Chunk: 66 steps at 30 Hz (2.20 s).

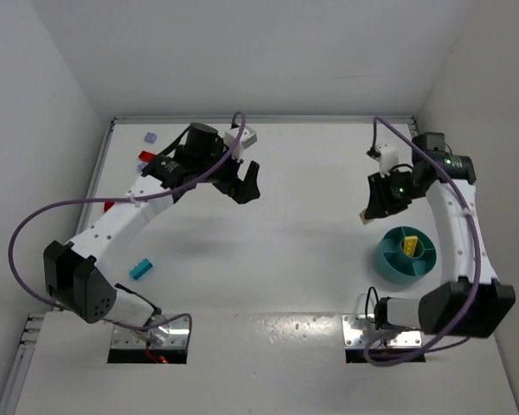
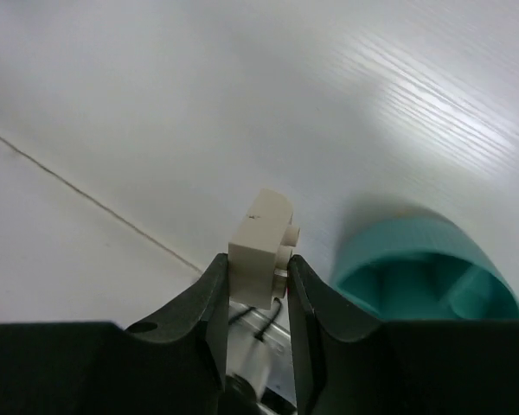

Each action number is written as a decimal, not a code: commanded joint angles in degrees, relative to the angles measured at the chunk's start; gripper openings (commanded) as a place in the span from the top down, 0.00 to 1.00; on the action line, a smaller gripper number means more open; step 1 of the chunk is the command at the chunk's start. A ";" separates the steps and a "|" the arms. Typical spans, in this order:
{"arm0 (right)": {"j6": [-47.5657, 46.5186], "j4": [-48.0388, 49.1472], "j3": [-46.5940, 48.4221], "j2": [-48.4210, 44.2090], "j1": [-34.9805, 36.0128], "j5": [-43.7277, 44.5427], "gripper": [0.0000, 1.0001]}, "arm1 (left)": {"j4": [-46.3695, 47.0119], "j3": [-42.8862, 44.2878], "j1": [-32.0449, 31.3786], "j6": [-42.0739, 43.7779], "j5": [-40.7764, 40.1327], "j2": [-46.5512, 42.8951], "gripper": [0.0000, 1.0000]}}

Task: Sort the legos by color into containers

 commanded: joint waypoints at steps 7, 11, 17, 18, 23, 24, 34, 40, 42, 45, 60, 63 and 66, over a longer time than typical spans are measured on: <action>-16.03 -11.08 -3.65 -17.07 -8.12 19.43 1.00 | 1.64 -3.73 5.45 -0.20 6.70 -2.96 0.00; -14.45 -11.08 -6.99 -21.21 -9.79 26.28 1.00 | 2.96 -6.09 7.03 -0.20 6.71 -4.62 0.00; -7.60 -10.29 -9.36 -23.59 -10.32 33.58 1.00 | 4.89 -9.18 9.32 -0.73 7.85 -7.36 0.00; -7.07 -10.29 -9.98 -23.59 -10.32 34.12 1.00 | 4.89 -9.18 9.84 -1.34 7.85 -7.36 0.00; -2.60 -8.80 -11.21 -22.89 -10.32 34.65 1.00 | 1.74 -4.45 11.51 -2.40 8.38 -4.55 0.00; -1.97 -8.18 -11.21 -22.28 -10.93 35.17 1.00 | 0.77 -3.39 11.52 -2.40 8.38 -3.94 0.00; 7.43 -3.43 -12.52 -18.58 -12.69 35.45 1.00 | -11.01 8.48 13.98 -1.87 11.10 0.46 0.00; 9.99 -3.43 -13.05 -17.53 -15.06 36.66 1.00 | -13.92 11.04 14.50 0.14 8.91 2.22 0.00; 9.99 -3.43 -13.67 -18.05 -15.67 39.20 1.00 | -14.44 11.65 14.51 0.15 8.91 2.83 0.00; 9.99 -2.64 -14.29 -19.45 -16.29 42.10 1.00 | -14.44 12.18 14.51 0.15 8.91 3.97 0.00; 11.66 3.15 -17.55 -17.44 -21.83 39.22 1.00 | -14.44 14.55 14.51 0.15 9.96 6.97 0.00; 12.19 3.78 -17.01 -16.91 -23.06 36.42 1.00 | -14.44 14.55 14.51 0.15 9.96 6.97 0.00; 12.71 5.00 -17.01 -16.38 -24.21 35.88 1.00 | -14.44 14.55 14.51 0.15 9.96 6.97 0.00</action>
